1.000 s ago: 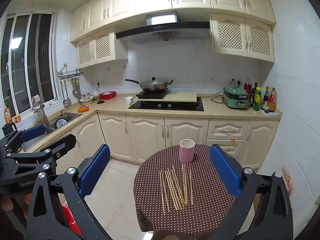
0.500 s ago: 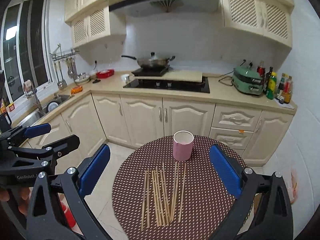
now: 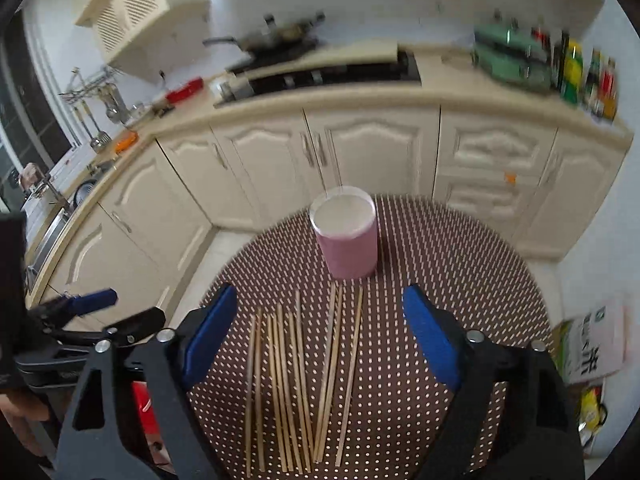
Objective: Organize utensils
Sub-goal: 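Lower the right gripper onto a wooden chopstick and close it while the left gripper grasps another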
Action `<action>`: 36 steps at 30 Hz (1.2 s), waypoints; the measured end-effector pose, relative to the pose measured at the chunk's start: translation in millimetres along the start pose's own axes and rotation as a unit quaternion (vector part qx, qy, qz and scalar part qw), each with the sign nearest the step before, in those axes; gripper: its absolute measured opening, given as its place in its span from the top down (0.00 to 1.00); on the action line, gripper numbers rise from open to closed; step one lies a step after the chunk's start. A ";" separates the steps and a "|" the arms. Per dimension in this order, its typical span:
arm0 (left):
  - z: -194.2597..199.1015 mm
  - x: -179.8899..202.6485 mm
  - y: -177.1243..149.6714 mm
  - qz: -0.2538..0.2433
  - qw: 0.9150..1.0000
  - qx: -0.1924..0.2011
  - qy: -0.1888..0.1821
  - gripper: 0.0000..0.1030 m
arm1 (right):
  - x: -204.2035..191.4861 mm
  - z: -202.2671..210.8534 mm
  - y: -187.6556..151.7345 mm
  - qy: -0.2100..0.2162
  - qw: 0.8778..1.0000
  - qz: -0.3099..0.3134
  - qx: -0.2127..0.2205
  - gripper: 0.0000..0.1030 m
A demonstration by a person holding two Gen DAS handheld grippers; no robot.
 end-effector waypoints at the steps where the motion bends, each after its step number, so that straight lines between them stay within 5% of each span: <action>1: -16.1 -6.0 -2.9 0.011 1.000 -0.019 0.004 0.12 | 1.9 -8.8 -0.1 0.001 1.000 -0.001 -0.015 0.27; 10: -100.9 -41.9 -27.0 0.075 0.990 -0.121 0.018 0.34 | 10.0 -87.7 -13.2 0.028 0.990 0.001 -0.136 0.51; 15: -128.7 -51.7 -32.5 0.081 0.985 -0.150 0.031 0.36 | 10.0 -121.1 -17.1 0.041 0.981 0.003 -0.188 0.67; 36: -188.5 -81.6 -29.5 0.070 0.975 -0.203 0.061 0.36 | 2.6 -194.6 -9.1 0.015 0.965 0.045 -0.257 0.71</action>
Point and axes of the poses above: each gripper's, at about its wrist camera, not at the fingertips, and z roughly against the way its jaws point, x to its right, y to its top, the point moved 2 cm from there along -z, roughly the way its jaws point, and after that the axes turned 14 degrees about -y, right-handed, at the moved point
